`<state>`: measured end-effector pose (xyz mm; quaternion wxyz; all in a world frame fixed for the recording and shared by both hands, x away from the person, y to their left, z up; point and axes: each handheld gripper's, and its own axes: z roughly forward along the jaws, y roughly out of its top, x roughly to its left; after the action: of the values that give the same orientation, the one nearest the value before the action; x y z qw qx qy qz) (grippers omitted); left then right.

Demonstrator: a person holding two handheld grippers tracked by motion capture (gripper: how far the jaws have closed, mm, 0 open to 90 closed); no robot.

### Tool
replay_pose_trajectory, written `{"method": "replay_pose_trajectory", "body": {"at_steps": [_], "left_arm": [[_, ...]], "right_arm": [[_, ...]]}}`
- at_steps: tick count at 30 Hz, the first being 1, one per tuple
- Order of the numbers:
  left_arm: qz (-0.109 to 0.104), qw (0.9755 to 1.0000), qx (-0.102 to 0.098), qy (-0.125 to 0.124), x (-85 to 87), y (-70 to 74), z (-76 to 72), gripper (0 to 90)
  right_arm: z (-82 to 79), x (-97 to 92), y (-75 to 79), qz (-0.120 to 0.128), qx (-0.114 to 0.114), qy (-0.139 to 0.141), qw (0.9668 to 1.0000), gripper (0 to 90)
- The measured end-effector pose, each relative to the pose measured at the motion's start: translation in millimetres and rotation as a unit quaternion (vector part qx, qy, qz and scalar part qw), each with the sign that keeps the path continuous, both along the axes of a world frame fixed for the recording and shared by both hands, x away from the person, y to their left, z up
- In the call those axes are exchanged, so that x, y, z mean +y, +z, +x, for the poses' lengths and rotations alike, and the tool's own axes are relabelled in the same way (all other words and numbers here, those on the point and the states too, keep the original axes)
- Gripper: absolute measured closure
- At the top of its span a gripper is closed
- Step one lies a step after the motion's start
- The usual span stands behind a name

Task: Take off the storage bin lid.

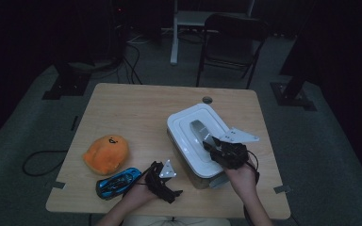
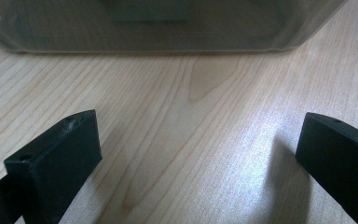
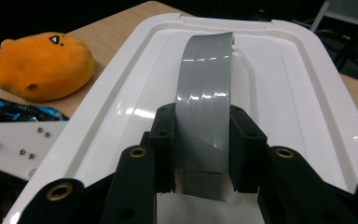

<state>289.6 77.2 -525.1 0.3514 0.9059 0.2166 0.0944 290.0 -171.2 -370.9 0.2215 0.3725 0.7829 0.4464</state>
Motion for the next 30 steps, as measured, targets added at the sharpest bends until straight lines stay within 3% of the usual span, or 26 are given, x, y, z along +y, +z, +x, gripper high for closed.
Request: {"method": "replay_pose_trajectory", "body": {"at_steps": [9,17,25,30], "left_arm": [[0.001,1.0000,0.001,0.000,0.1,0.2,0.0,0.5],[-0.001,1.0000,0.001,0.001,-0.1,0.0,-0.1,0.5],[0.000,1.0000,0.000,0.000,0.0,0.0,0.0,0.5],[0.000,1.0000,0.000,0.000,0.0,0.0,0.0,0.5]], "right_arm": [[9.4,-12.5,15.0,0.003,-0.024,-0.022,0.9995,67.1],[24.7,-37.4,28.3,0.007,-0.047,-0.065,0.9967,67.1],[43.3,-66.4,23.2,0.007,-0.051,-0.112,0.9924,67.1],[56.9,-85.0,14.2,-0.001,-0.039,-0.142,0.9891,67.1]]}}
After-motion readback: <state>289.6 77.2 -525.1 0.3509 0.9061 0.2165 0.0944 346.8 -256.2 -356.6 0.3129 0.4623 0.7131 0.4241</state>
